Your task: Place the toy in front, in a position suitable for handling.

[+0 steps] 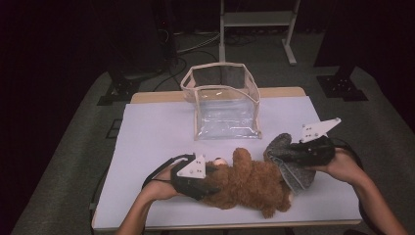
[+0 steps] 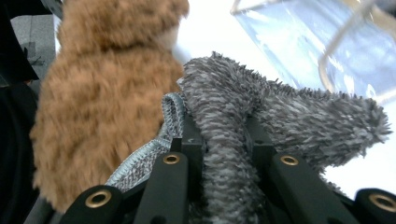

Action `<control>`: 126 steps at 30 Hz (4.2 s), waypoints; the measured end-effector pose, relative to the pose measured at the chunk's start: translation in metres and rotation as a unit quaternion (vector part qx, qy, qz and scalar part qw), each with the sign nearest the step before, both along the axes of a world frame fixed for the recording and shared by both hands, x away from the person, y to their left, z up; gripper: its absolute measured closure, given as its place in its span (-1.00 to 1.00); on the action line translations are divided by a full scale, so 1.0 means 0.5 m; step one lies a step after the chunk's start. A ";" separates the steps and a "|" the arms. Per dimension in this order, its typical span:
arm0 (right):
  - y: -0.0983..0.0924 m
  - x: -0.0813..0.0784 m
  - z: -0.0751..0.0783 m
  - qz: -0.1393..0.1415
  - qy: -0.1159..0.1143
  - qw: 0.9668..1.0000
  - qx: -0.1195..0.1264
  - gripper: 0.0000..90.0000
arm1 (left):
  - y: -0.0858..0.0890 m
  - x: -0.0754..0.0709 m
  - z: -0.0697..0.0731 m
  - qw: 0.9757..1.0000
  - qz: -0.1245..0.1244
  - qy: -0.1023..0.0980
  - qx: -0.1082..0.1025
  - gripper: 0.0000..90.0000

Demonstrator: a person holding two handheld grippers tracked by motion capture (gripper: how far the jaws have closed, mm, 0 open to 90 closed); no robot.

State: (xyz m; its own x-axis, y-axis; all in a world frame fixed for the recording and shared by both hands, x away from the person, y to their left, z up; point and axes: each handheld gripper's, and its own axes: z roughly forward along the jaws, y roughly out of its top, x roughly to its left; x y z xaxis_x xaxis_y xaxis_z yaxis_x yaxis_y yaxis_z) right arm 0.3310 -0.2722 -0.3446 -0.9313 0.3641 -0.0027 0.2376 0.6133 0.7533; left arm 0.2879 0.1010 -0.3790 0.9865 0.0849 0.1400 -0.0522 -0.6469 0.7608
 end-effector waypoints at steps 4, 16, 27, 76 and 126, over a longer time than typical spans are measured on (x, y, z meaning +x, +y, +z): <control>0.040 0.011 0.004 0.023 -0.006 1.000 -0.008 0.66 | 0.002 0.001 -0.001 1.000 0.000 0.002 -0.001 -0.07; 0.013 -0.056 -0.018 0.040 -0.008 0.998 0.054 0.66 | -0.006 0.007 0.000 1.000 0.012 0.003 -0.001 -0.11; 0.036 -0.069 -0.025 0.051 -0.013 0.998 0.036 0.66 | -0.008 0.011 -0.001 1.000 0.012 0.003 -0.003 -0.08; 0.175 -0.041 0.008 0.119 -0.019 0.993 0.020 0.66 | -0.010 0.011 -0.001 1.000 0.007 0.004 -0.003 -0.11; 0.029 -0.084 -0.024 0.053 -0.022 0.998 0.001 0.66 | -0.028 0.018 0.000 1.000 0.024 -0.002 0.001 -0.10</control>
State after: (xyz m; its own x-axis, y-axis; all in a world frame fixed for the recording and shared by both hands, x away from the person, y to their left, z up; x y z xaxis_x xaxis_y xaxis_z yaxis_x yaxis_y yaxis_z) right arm 0.2892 -0.2574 -0.3564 -0.9636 0.2637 -0.0432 0.1386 0.6314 0.7630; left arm 0.2970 0.0871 -0.3792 0.9807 0.1326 0.1440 -0.0235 -0.6506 0.7590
